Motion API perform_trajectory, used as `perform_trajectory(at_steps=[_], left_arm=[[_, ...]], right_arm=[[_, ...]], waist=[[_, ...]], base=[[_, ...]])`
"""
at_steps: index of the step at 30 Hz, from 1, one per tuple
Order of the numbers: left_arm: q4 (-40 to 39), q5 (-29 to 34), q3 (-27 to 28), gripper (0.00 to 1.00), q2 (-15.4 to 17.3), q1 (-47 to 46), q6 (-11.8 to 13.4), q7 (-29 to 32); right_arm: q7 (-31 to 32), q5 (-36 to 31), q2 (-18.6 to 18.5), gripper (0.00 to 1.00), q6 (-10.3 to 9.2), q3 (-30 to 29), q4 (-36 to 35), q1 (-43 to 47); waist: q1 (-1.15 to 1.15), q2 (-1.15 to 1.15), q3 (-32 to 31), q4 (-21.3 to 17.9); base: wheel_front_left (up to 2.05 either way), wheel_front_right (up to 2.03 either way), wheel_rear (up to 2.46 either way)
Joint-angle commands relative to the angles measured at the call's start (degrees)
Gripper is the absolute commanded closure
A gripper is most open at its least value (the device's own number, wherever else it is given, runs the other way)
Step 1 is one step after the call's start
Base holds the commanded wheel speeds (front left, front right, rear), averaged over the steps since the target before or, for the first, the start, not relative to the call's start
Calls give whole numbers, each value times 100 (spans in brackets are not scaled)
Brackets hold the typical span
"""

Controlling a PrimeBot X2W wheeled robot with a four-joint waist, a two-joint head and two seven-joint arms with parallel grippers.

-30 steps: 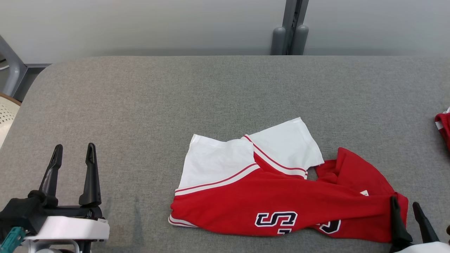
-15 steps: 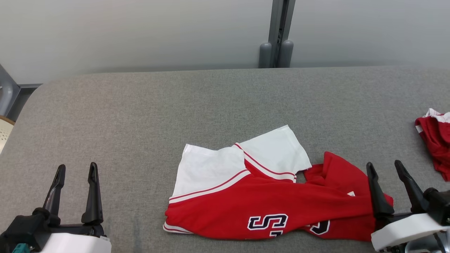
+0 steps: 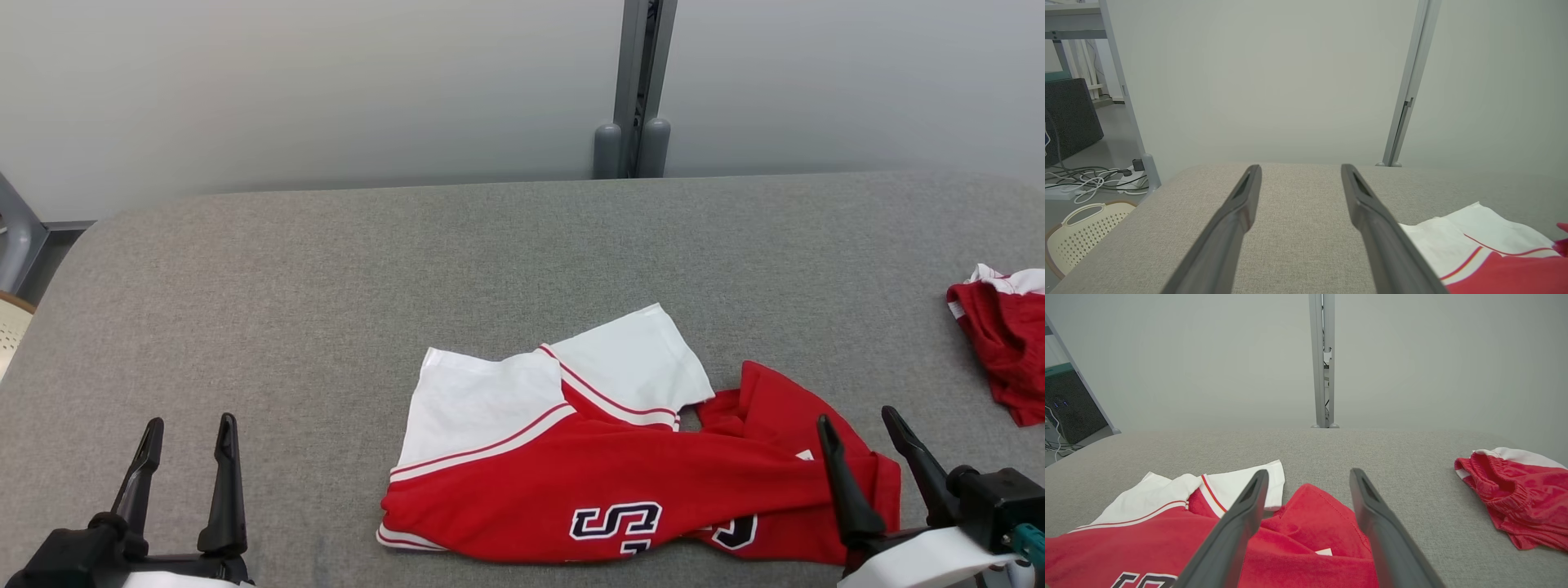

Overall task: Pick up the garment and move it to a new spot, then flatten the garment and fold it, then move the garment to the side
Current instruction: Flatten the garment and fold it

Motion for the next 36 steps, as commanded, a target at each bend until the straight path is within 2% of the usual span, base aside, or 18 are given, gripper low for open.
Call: perform_trajectory(at_steps=[1,13,19,24,27,36], left_arm=[[-23,1,5,0,36,37,36,4],[-66,-2,-61,0,73,-69,33,36],[-64,14,-117,0,55,-225,-2,28],[-41,38,-169,0,40,-439,-47,11],[-1,39,-189,0,31,-572,-82,11],[160,92,-334,0,-14,-1035,-218,-22]], right_arm=[[9,-21,-8,0,1,-13,-44,28],[44,164,-40,0,1,-222,78,-104],[64,516,-304,0,1,-806,677,-208],[177,784,-520,0,1,-963,1353,-482],[292,968,-709,0,1,-737,1703,-800],[1130,1692,-1592,0,1,835,2420,-1814]], waist=[[0,0,2,3],[0,0,80,63],[0,0,235,115],[0,0,490,159],[0,0,659,171],[0,0,1084,347]], base=[[0,0,0],[0,0,0],[0,0,0],[0,0,0],[0,0,0],[0,0,0]])
